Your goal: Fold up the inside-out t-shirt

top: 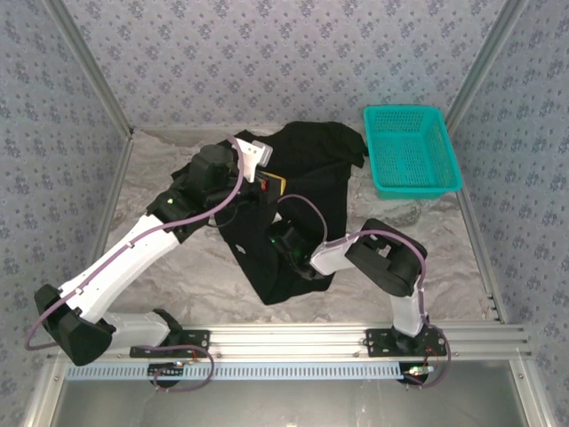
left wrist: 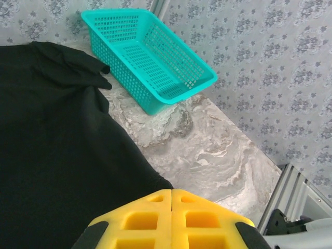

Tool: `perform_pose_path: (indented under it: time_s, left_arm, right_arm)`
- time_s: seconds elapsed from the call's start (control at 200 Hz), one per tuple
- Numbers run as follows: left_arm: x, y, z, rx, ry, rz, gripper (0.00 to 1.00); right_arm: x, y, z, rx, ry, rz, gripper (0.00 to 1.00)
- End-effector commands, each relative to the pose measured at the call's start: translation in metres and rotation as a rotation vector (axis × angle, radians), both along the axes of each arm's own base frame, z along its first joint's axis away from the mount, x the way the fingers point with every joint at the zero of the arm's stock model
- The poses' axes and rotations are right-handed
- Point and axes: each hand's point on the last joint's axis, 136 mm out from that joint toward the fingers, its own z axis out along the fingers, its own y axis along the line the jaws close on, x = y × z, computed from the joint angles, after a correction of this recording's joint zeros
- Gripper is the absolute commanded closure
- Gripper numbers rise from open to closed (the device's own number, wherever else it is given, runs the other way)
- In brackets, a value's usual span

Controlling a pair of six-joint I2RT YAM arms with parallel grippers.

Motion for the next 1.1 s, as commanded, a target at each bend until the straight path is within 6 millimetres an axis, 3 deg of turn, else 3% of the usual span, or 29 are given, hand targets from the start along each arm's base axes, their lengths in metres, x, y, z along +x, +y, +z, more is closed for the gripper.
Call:
perform_pose_path:
  time_s: [0.0, 0.19, 0.415, 0.614, 0.834, 0.929, 1.094]
  left_arm:
    - [0.003, -0.001, 0.011, -0.003, -0.048, 0.008, 1.00]
    - [-0.002, -0.002, 0.010, -0.004, -0.051, -0.014, 1.00]
    - [-0.024, -0.003, 0.019, -0.074, -0.053, -0.090, 1.00]
    - [-0.038, 0.002, 0.024, -0.099, -0.068, -0.112, 1.00]
    - [-0.026, 0.027, 0.024, 0.007, -0.141, 0.012, 1.00]
    - [-0.029, 0.020, 0.025, -0.025, -0.132, -0.021, 1.00]
    - [-0.033, 0.003, 0.031, -0.051, -0.132, -0.065, 1.00]
  right_arm:
    - [0.001, 0.002, -0.008, -0.070, -0.005, -0.018, 0.73]
    - [0.006, 0.012, -0.020, -0.076, 0.081, -0.014, 0.71]
    - [0.047, -0.017, -0.022, 0.013, 0.203, -0.186, 0.72]
    - [0.068, -0.036, -0.039, 0.177, 0.314, -0.270, 0.72]
    - [0.060, -0.044, -0.018, 0.270, 0.289, -0.143, 0.69]
    - [0.059, -0.050, -0.018, 0.218, 0.266, -0.150, 0.69]
    - [0.055, -0.030, -0.022, 0.170, 0.241, -0.132, 0.68]
